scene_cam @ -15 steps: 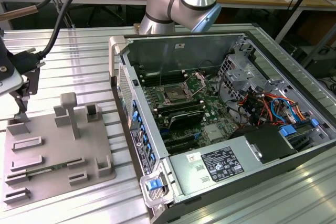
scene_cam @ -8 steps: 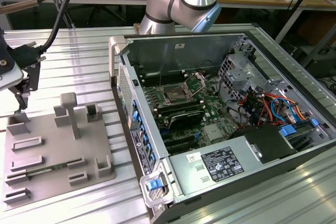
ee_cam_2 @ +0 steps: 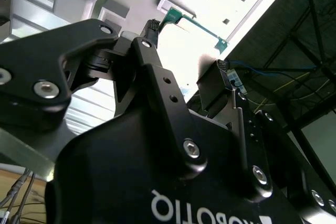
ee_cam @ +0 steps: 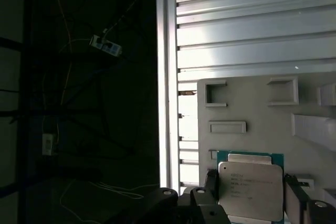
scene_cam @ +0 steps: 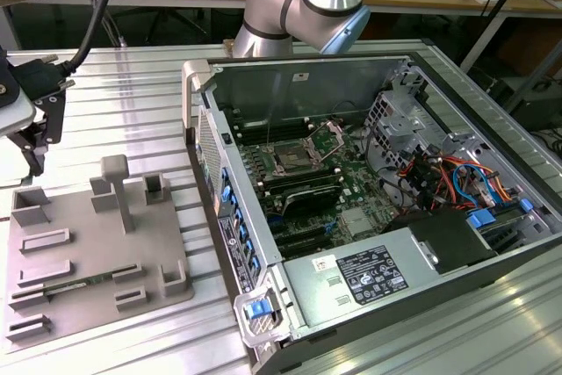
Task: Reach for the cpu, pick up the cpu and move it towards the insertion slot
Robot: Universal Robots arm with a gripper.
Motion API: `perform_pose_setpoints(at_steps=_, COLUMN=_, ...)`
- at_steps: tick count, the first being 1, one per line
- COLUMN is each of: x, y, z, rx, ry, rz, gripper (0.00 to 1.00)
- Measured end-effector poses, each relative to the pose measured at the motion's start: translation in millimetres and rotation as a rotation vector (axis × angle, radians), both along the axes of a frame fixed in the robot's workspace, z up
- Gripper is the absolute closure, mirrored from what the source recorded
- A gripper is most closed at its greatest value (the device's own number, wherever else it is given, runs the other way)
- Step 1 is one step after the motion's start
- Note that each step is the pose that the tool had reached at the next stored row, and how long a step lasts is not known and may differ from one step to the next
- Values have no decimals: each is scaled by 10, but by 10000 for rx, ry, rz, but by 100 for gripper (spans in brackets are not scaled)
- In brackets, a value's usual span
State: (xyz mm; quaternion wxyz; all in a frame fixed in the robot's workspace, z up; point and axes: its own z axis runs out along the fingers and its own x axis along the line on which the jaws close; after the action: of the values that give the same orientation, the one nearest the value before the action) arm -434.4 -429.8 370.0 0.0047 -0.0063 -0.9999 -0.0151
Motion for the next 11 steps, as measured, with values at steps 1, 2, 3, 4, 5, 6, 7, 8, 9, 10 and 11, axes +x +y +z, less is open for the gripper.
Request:
perform_pose_setpoints(at_steps=1, x=0, y=0, z=6, rx=0, ry=0, rz=0, gripper=45)
perform_pose_setpoints(at_steps=2, x=0, y=0, z=10, rx=0, ry=0, rz=0, gripper=45)
perform_pose_setpoints(at_steps=3, x=1, y=0, z=13, rx=1, ry=0, rz=0, gripper=45)
perform_pose_setpoints(at_steps=4, x=1, y=0, z=19, rx=0, ry=1, rz=0, gripper=45)
perform_pose_setpoints(at_steps=5, x=1, y=0, z=23, rx=0, ry=0, rz=-1, gripper=45)
perform_pose_setpoints(at_steps=6, x=2, y=0, z=31, rx=0, ry=0, rz=0, gripper=45)
perform_pose_setpoints(at_steps=7, x=2, y=0, z=37, rx=0, ry=0, rz=0, gripper=45)
perform_pose_setpoints(at_steps=8, x=3, y=0, z=46, rx=0, ry=0, rz=0, gripper=45)
perform_pose_setpoints(at_steps=9, x=3, y=0, z=50, rx=0, ry=0, rz=0, gripper=45)
perform_pose_setpoints(at_steps=10, x=4, y=0, z=54, rx=1, ry=0, rz=0, gripper=45)
perform_pose_setpoints(at_steps=11, x=4, y=0, z=56, rx=1, ry=-1, rz=0, gripper=45)
